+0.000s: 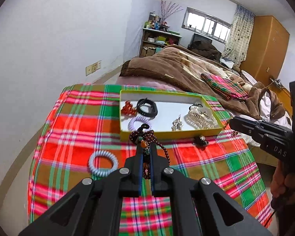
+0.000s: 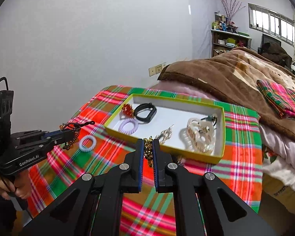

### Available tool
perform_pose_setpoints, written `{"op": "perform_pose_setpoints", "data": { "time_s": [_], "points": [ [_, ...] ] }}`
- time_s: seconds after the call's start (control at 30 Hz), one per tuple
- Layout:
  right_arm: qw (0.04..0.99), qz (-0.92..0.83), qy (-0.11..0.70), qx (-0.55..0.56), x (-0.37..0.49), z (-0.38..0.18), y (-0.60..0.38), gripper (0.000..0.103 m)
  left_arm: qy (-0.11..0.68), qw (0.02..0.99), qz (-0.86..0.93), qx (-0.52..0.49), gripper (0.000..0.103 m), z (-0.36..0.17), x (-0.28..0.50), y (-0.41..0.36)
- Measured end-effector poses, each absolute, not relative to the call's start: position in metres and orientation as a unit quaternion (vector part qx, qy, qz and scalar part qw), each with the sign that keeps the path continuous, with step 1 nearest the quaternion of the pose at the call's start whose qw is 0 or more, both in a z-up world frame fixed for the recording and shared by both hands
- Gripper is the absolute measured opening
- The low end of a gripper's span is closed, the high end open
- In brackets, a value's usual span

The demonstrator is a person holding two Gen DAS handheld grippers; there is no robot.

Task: Organize jewelry
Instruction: 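Carry the bead bracelet and gold bead chain into the white box and open both tools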

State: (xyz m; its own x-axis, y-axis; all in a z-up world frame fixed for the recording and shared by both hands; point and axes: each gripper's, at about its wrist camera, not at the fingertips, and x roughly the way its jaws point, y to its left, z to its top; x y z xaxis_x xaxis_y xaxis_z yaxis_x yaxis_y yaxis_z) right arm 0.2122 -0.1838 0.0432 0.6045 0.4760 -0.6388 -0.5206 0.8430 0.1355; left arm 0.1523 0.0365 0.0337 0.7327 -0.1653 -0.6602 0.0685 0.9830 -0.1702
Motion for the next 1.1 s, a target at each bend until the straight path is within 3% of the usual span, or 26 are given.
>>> {"op": "perform_pose_setpoints", "data": {
  "time_s": [0.6,1.1],
  "points": [
    [0.902,0.261,0.338,-0.057,0.301,0.041,-0.170,0.008,0.378,0.917,-0.123,-0.040,0.006,0.021,0.239,0.008],
    [0.878,0.240,0.413,-0.038,0.371,-0.010,-0.173,0.008,0.425,0.892,-0.149,-0.030,0.006,-0.017,0.274,0.002]
  ]
}}
